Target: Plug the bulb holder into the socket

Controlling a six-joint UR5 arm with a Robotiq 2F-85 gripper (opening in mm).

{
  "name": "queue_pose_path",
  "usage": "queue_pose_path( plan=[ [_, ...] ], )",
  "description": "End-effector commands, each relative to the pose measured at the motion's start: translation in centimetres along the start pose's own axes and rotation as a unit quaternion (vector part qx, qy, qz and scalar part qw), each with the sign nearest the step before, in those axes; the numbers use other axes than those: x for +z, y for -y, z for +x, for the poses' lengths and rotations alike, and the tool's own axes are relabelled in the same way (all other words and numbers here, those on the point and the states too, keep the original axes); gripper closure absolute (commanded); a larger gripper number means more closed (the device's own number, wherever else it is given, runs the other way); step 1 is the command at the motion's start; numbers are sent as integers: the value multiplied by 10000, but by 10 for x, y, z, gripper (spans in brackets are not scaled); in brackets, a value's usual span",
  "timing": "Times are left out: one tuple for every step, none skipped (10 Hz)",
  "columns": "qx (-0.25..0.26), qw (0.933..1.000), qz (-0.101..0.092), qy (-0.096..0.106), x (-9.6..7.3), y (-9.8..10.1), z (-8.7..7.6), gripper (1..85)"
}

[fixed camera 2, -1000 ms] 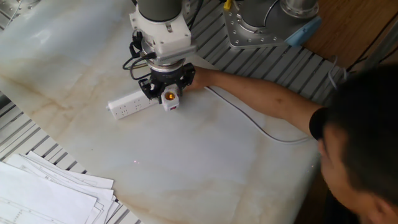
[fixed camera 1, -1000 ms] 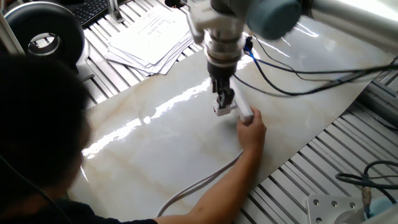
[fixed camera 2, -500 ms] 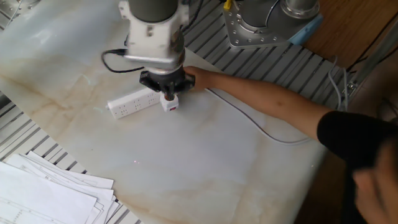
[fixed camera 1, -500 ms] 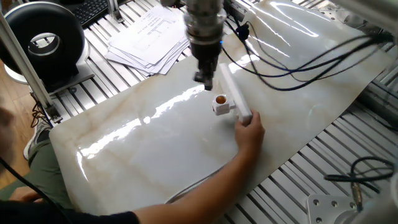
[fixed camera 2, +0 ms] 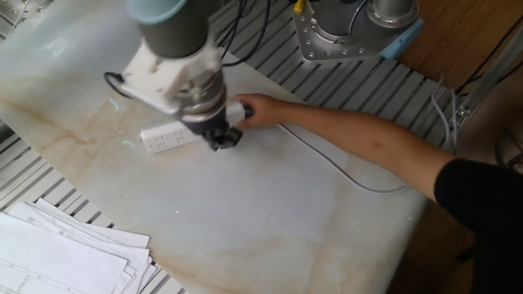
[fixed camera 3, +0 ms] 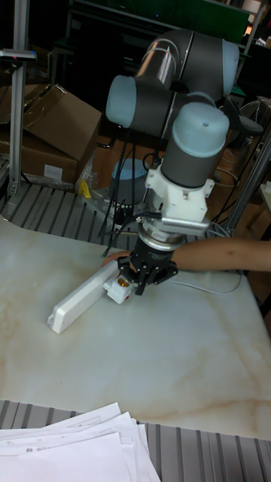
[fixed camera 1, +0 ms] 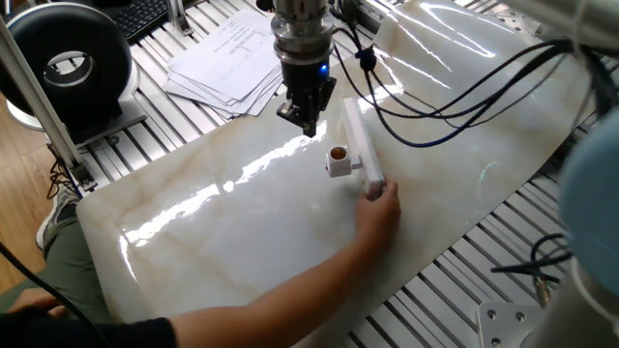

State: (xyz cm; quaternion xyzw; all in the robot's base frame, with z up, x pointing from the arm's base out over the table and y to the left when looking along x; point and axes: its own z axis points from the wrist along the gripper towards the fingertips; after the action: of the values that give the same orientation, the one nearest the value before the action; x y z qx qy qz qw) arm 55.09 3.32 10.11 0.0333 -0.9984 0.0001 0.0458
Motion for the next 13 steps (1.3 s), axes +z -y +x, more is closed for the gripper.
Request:
queue_pose_path(
  plan=[
    [386, 9991, -94, 144, 11, 2, -19, 843],
    [392, 9990, -123, 199, 16, 2, -23, 843],
    [389, 9988, -167, 261, 21, 5, -25, 843],
    [364, 9986, -203, 316, 25, 12, -24, 843],
    [416, 9984, -228, 301, 26, 14, -22, 843],
    [569, 9977, -310, 176, 27, 9, -16, 843],
    [696, 9970, -335, 104, 27, 8, -12, 843],
    [762, 9964, -358, 56, 27, 7, -10, 843],
    [772, 9965, -311, 3, 27, 9, -7, 843],
    [681, 9976, -143, 21, 27, 18, -7, 843],
    [517, 9984, -95, 190, 27, 21, -16, 843],
    [258, 9988, -42, 419, 26, 23, -28, 843],
    [41, 9967, -117, 798, 24, 19, -47, 843]
  ],
)
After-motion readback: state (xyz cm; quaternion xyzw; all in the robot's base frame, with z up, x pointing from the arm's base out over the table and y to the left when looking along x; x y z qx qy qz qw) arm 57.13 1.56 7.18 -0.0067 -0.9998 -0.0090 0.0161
